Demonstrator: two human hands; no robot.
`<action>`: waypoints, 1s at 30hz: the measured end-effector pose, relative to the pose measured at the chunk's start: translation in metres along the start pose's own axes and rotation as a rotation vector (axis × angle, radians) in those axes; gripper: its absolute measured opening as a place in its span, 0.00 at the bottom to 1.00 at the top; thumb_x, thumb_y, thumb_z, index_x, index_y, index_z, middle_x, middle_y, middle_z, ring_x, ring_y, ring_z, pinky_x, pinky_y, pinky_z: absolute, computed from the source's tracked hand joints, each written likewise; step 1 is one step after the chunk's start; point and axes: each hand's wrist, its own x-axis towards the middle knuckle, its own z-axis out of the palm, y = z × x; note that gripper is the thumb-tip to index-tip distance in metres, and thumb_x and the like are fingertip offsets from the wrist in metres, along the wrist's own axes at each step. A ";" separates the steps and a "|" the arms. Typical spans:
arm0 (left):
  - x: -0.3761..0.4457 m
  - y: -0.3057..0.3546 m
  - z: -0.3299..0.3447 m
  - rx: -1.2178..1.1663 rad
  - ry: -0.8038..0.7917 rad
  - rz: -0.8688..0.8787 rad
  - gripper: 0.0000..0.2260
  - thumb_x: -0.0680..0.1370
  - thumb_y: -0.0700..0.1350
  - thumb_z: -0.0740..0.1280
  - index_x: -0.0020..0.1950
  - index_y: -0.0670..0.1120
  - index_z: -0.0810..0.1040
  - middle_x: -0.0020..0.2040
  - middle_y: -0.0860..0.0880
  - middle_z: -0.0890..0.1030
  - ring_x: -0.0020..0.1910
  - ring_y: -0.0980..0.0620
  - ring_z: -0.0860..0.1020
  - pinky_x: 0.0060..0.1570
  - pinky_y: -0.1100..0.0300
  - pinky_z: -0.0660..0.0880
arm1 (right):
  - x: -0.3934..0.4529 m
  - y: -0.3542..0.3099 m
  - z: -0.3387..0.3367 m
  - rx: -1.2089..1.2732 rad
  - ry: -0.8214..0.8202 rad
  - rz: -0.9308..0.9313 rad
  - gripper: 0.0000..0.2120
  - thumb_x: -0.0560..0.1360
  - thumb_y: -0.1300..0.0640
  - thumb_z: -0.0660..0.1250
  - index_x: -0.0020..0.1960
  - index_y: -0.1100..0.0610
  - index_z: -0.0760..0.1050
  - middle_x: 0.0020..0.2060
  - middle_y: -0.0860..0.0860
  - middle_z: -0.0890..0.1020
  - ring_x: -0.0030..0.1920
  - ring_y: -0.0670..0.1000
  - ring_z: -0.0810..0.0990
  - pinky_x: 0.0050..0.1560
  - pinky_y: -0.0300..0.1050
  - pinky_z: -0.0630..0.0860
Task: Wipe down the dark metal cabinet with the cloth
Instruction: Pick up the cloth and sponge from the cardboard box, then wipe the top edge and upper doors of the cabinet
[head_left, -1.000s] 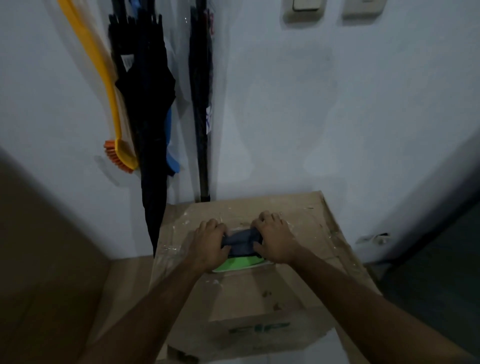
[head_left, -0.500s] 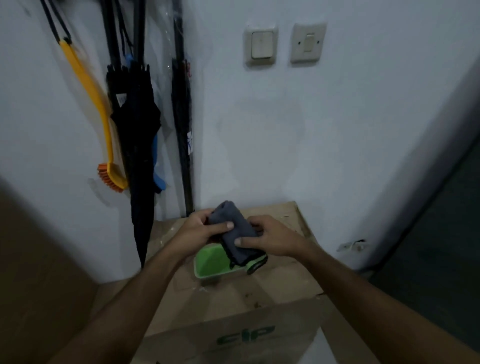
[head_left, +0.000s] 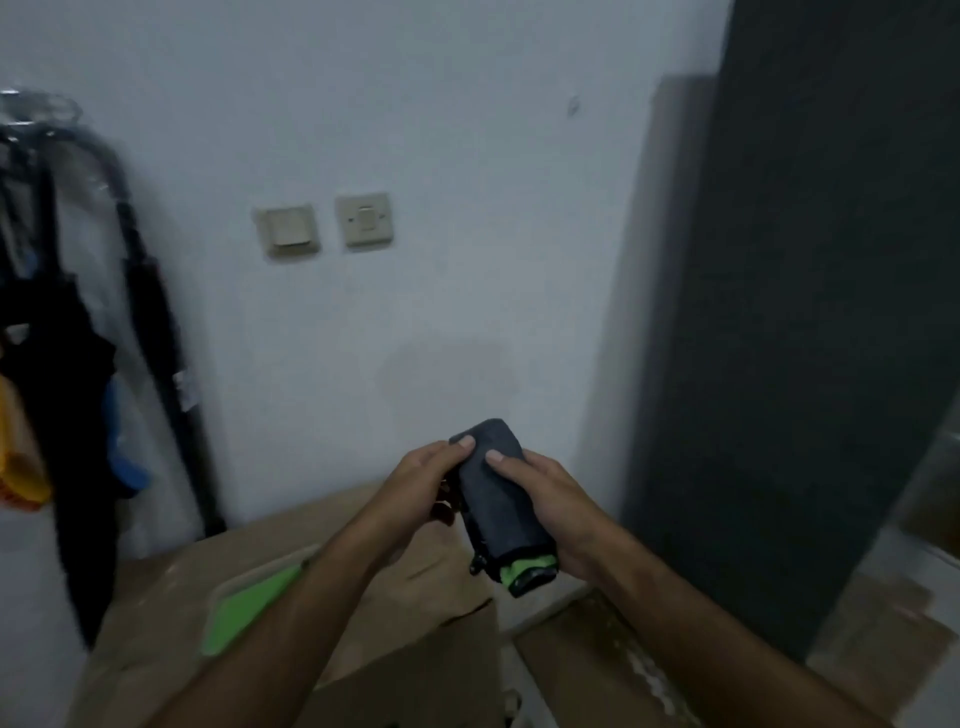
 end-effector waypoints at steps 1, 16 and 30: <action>0.003 0.003 0.030 0.005 -0.016 0.007 0.15 0.83 0.58 0.67 0.50 0.46 0.80 0.39 0.46 0.79 0.34 0.51 0.77 0.31 0.60 0.71 | -0.017 -0.008 -0.022 0.005 0.026 -0.011 0.14 0.76 0.44 0.73 0.58 0.50 0.84 0.54 0.58 0.86 0.50 0.58 0.86 0.45 0.48 0.82; 0.046 0.100 0.465 -0.040 -0.088 0.283 0.11 0.85 0.50 0.66 0.51 0.43 0.79 0.46 0.44 0.82 0.44 0.51 0.80 0.43 0.59 0.78 | -0.214 -0.170 -0.341 0.141 0.334 -0.172 0.25 0.77 0.38 0.68 0.62 0.57 0.82 0.53 0.60 0.86 0.50 0.58 0.85 0.50 0.53 0.81; 0.169 0.243 0.585 0.278 0.217 0.801 0.12 0.77 0.47 0.77 0.50 0.41 0.78 0.45 0.45 0.81 0.43 0.49 0.79 0.44 0.52 0.78 | -0.151 -0.329 -0.499 -0.010 0.269 -0.508 0.17 0.80 0.43 0.66 0.54 0.58 0.76 0.44 0.56 0.80 0.44 0.57 0.80 0.50 0.57 0.79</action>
